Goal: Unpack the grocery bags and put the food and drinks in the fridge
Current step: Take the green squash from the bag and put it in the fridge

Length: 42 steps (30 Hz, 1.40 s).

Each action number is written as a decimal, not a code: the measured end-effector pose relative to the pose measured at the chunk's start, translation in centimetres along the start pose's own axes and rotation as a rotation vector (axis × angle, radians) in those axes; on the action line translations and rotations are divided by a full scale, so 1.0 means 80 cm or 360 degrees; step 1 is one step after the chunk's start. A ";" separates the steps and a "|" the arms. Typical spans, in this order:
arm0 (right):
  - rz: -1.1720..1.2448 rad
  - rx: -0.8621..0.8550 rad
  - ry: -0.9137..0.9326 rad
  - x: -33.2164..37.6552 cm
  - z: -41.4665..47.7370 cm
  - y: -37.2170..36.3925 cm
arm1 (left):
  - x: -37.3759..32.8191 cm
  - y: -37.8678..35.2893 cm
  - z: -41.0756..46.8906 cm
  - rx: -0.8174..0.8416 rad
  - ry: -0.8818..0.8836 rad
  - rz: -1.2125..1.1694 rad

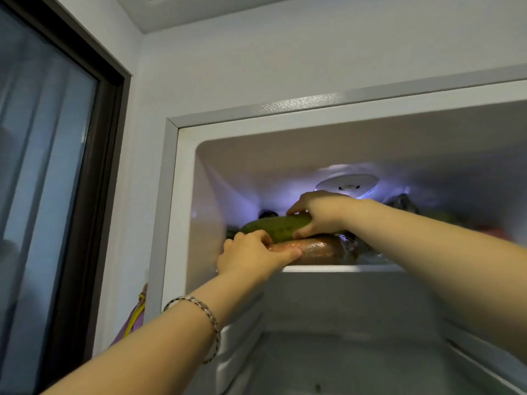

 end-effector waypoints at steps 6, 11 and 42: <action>-0.0355 -0.0169 0.0095 0.007 -0.010 -0.017 | -0.002 -0.003 -0.007 -0.0021 0.0001 0.0074; -0.0395 -0.0490 0.0099 0.013 -0.032 0.002 | -0.008 0.000 -0.008 -0.0032 -0.0057 0.0149; -0.0092 0.0695 -0.2046 0.157 -0.870 0.161 | -0.329 0.061 -0.705 0.1417 -0.1855 -0.0214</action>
Point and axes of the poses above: each hand's wrist, its own z-axis towards the middle knuckle, its own y-axis out of the back of the hand, x = y × z, the point moved 8 cm from there along z, towards the middle knuckle, and after that the axes turned 2 degrees about y, right-handed, at the moved point
